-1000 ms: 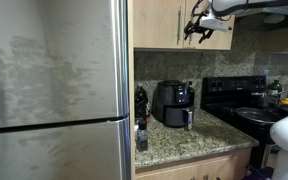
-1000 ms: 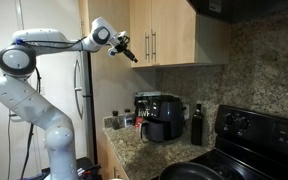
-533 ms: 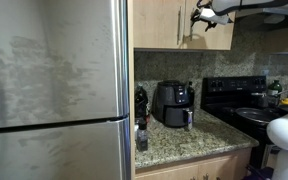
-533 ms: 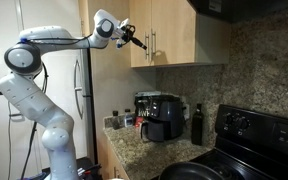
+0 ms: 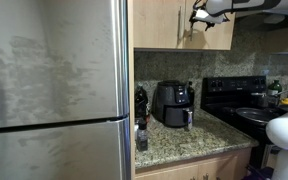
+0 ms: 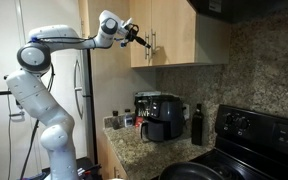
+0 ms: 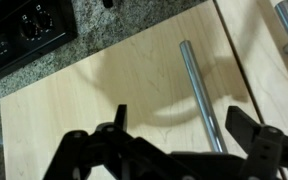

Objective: Open the right door of the top cabinet.

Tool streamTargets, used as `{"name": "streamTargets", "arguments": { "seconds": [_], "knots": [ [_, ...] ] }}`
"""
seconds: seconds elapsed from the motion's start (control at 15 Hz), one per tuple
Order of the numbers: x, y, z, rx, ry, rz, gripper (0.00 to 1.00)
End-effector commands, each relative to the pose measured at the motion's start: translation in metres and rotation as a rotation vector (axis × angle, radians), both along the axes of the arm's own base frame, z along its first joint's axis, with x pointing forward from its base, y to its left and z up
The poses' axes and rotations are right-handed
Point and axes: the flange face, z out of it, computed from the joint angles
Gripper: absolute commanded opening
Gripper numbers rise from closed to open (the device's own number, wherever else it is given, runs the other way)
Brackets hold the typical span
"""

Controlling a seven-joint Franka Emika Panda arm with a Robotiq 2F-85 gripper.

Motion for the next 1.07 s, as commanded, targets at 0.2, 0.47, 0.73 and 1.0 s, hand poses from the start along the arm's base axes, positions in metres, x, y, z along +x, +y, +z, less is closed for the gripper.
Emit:
{"name": "streamTargets", "arguments": {
  "seconds": [0.2,0.47,0.73,1.0],
  "knots": [
    [0.037,0.010,0.014,0.045,0.072,-0.076,1.00],
    [0.057,0.005,0.011,0.010,0.077,-0.145,1.00],
    [0.064,0.006,0.005,-0.067,0.081,-0.241,1.00],
    [0.068,0.015,-0.002,-0.211,0.049,-0.369,1.00]
  ]
}}
